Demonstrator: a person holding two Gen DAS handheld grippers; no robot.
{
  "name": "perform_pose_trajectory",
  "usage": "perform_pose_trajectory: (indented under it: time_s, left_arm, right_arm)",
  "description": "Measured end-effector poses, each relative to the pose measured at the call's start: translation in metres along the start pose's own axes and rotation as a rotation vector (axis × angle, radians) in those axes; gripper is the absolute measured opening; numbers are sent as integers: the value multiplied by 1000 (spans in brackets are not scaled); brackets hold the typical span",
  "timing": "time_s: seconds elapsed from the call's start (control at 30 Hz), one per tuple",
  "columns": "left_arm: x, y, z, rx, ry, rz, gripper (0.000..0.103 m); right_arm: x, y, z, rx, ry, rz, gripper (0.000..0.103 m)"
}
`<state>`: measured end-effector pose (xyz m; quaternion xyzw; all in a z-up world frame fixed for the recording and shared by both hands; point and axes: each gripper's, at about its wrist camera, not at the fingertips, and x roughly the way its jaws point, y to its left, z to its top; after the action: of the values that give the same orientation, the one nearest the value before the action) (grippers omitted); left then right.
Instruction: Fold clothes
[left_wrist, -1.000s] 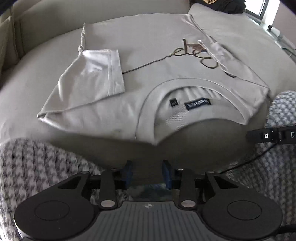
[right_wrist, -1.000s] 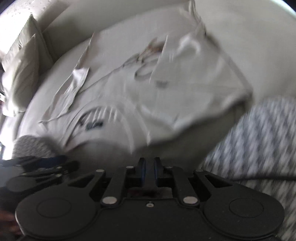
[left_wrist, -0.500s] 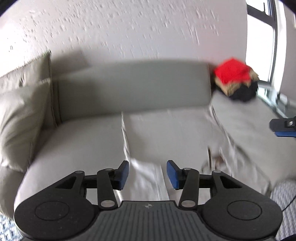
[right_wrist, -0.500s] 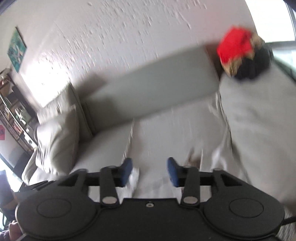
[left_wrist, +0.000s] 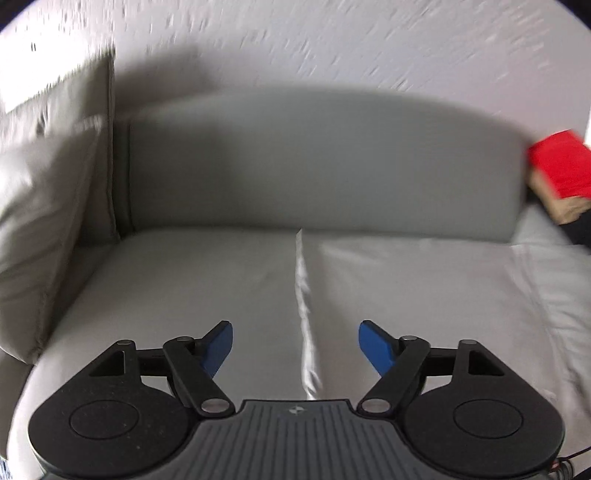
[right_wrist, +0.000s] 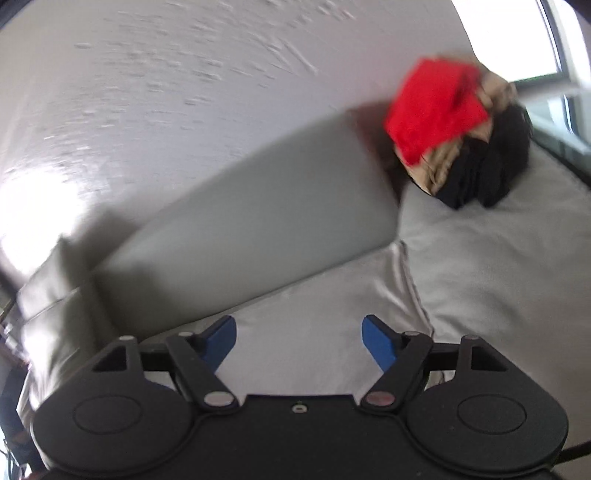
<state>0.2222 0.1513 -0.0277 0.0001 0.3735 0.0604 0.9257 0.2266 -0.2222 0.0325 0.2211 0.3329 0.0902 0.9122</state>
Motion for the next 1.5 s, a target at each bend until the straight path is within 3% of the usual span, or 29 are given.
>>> perform_pose_trajectory:
  time_s: [0.03,0.07,0.1,0.2,0.27,0.4,0.57,0.7,0.9,1.1,1.13,1.23,1.3,1.5]
  left_arm:
    - [20,2,3,-11,20,3,56]
    - [40,4,6,-24,37,1,42]
    - [59,6,9,-36,55,-1,41]
    - [102,7,16,-54,68,-4,45]
    - [128,5,21,-42,74,13,56]
    - [164,9,27,-78,112,-41,57]
    - [192,18,41,-140,116,-66,56]
    - [202,17,56,-141,94,-68,54]
    - [213,4,68,-90,78,-57,40]
    - [220,-1,77,-91,58,-46,32]
    - [220,-2,78,-93,58,-43,29]
    - [217,-2,82,-100,56,-35,5]
    - [212,-2,84,-98,45,-27,4]
    - [174,0,83,-42,-29,11,4]
  right_arm:
    - [19,-7,3,12,8,-16,69]
    - [38,-14,6,24,16,-32,55]
    - [57,-21,9,34,23,-48,43]
    - [106,-43,16,45,24,-94,40]
    - [135,-62,21,54,19,-116,40]
    - [186,-101,34,119,48,-145,41]
    - [219,-130,42,230,44,-107,36]
    - [233,-127,49,176,56,-111,36]
    - [248,-129,54,161,58,-92,34]
    - [258,-128,53,128,78,-101,21]
    - [260,-127,53,121,82,-104,21]
    - [264,-126,52,102,94,-112,19]
    - [267,-125,51,88,101,-117,6]
    - [233,-115,39,82,5,-138,6]
